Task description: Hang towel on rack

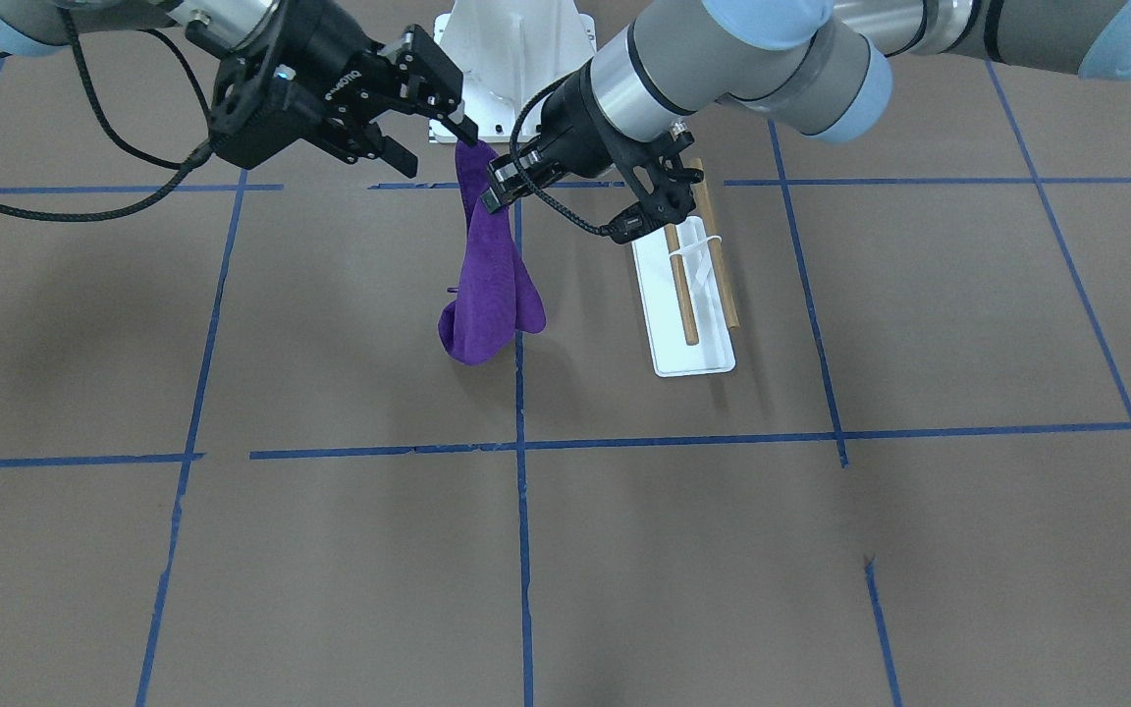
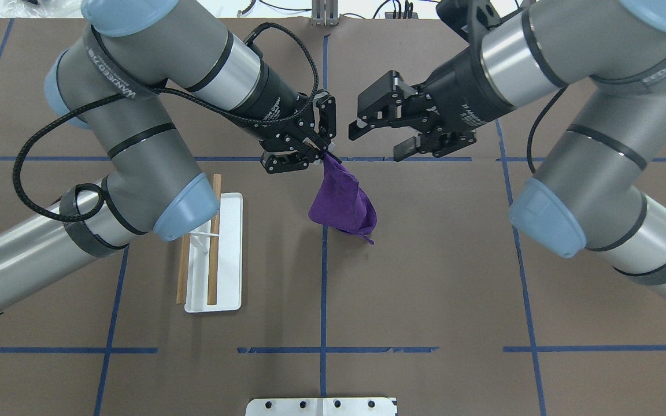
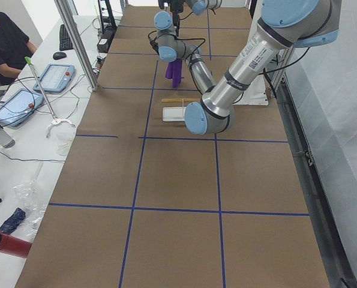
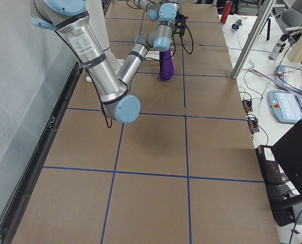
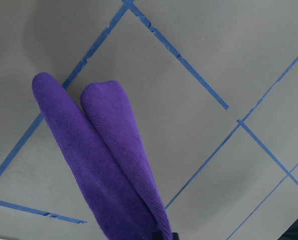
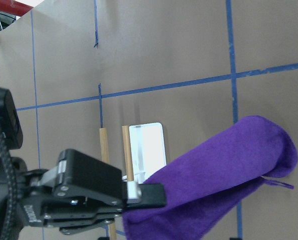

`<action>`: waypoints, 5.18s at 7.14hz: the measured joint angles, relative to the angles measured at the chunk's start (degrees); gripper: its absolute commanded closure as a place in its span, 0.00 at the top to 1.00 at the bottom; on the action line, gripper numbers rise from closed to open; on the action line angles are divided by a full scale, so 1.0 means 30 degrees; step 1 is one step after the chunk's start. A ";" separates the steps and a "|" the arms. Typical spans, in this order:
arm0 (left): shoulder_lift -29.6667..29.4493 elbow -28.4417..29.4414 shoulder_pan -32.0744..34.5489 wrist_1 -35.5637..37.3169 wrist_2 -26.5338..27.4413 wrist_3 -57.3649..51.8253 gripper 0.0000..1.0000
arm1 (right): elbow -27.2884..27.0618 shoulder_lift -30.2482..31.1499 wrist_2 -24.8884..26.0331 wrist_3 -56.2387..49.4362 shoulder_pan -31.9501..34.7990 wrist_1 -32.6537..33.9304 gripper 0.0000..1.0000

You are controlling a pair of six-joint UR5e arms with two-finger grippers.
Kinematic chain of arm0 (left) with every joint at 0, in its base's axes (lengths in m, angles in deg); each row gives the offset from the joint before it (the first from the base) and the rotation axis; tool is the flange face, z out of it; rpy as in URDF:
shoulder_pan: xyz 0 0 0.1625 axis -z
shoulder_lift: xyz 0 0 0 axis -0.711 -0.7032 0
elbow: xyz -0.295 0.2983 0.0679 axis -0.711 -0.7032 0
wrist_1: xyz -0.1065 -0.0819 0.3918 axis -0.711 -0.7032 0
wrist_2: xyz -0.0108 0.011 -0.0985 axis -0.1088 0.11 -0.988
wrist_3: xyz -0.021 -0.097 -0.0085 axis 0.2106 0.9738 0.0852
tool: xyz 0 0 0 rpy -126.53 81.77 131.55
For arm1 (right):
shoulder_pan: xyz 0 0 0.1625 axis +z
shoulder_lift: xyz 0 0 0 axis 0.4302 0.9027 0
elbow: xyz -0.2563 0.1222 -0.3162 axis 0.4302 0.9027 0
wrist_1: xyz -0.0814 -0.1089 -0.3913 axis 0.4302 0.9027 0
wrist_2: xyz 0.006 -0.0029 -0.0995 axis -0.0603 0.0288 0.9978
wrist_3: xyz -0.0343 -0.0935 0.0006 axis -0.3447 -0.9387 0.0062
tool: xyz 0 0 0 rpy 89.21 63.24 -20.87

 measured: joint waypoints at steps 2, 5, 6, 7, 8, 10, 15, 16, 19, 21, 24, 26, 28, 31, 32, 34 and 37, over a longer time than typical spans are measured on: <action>0.2832 -0.2410 0.0273 -0.0011 -0.0265 -0.4445 0.00 | -0.0467 0.1401 -0.0887 -0.0290 0.1374 -0.0016 1.00; 0.6241 -0.3640 0.2401 -0.0012 -0.2447 -1.2477 0.00 | -0.0441 0.2606 -0.1022 -0.1245 0.2023 -0.0013 1.00; 0.7358 -0.3785 0.2915 -0.0012 -0.2702 -1.4479 0.00 | -0.0388 0.2702 -0.0959 -0.1317 0.2029 -0.0011 1.00; 0.8371 -0.3838 0.3275 -0.0013 -0.2792 -1.6158 0.00 | -0.0308 0.2792 -0.0893 -0.1434 0.2035 -0.0011 1.00; 0.9419 -0.3839 0.3577 -0.0013 -0.2819 -1.7737 0.00 | -0.0224 0.2871 -0.0855 -0.1646 0.2037 -0.0010 1.00; 1.0806 -0.3590 0.3946 0.0007 -0.2831 -1.9807 0.00 | -0.0170 0.3024 -0.0854 -0.1969 0.2067 -0.0011 1.00; 1.1139 -0.2282 0.4027 0.0106 -0.2739 -2.0402 0.96 | -0.0182 0.3695 -0.0968 -0.2555 0.2509 -0.0011 1.00; 1.1141 -0.1930 0.3980 0.0094 -0.2574 -2.0414 1.00 | -0.0181 0.3825 -0.0982 -0.2680 0.2630 -0.0010 1.00; 1.1761 -0.1796 0.3964 0.0023 -0.0919 -2.0675 1.00 | -0.0084 0.4937 -0.0999 -0.3827 0.3470 -0.0005 1.00; 1.2062 -0.1582 0.5238 0.0070 -0.0664 -2.3046 1.00 | 0.0786 0.6427 -0.1012 -0.6349 0.4768 0.0042 1.00; 1.3465 0.0044 0.9926 0.0199 -0.0628 -3.1595 1.00 | 0.2992 0.9900 -0.0705 -1.5742 0.7836 0.1642 1.00; 1.3601 0.1489 1.2397 0.0246 -0.0259 -3.5164 1.00 | 0.4955 1.0352 0.0389 -2.2948 1.0273 0.4962 1.00; 1.3536 0.1798 1.4143 0.2242 0.0770 -3.7514 1.00 | 0.5833 1.0243 0.1875 -2.7824 1.2069 0.7938 1.00; 1.2717 0.1416 1.5483 0.7762 0.1125 -3.9388 1.00 | 0.6252 0.9943 0.2104 -3.0030 1.2968 0.8931 1.00; 1.2756 0.1377 1.5542 0.8146 0.1135 -3.9397 1.00 | 0.6098 0.9838 0.2124 -3.0110 1.3122 0.8933 1.00; 1.3835 0.0760 1.5580 0.8139 0.1051 -3.9417 1.00 | 0.5892 0.9732 0.2275 -2.9964 1.3238 0.8853 1.00; 1.5457 -0.1703 1.5149 0.7716 0.0704 -3.9323 1.00 | 0.6338 0.9746 0.2341 -3.0016 1.3239 0.8782 1.00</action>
